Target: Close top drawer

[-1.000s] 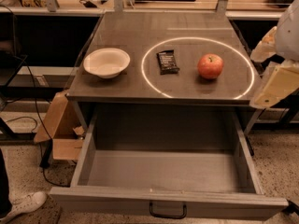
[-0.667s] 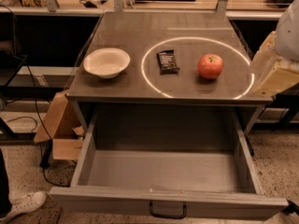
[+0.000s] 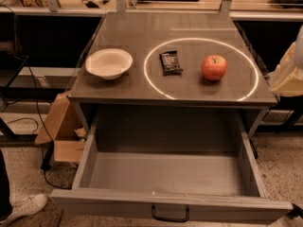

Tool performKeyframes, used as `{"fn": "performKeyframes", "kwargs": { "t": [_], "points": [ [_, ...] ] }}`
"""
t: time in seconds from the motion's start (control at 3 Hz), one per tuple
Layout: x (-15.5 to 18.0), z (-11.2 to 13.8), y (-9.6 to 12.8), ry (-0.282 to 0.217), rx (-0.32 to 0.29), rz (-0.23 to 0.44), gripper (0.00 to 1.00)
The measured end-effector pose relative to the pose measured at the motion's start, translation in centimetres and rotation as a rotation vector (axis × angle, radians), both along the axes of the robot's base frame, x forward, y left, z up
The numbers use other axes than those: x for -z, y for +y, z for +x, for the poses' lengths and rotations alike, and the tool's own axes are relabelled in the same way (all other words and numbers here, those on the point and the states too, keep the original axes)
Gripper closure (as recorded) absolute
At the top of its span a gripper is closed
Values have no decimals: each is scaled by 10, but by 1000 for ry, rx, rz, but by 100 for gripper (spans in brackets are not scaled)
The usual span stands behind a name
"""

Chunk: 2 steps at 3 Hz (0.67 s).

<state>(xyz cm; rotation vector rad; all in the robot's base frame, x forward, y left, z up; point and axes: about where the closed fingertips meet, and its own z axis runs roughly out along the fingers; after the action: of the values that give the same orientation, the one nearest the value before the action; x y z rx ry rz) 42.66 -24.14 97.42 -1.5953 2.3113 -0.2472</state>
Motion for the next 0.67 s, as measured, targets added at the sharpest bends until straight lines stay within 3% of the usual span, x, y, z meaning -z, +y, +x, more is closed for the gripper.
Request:
{"fn": "performKeyframes", "kwargs": {
  "t": [0.33,0.67],
  "points": [
    [24,-38,-28,34,56,-57,100],
    [45,-63,-39,86,58,-87,100]
  ]
}}
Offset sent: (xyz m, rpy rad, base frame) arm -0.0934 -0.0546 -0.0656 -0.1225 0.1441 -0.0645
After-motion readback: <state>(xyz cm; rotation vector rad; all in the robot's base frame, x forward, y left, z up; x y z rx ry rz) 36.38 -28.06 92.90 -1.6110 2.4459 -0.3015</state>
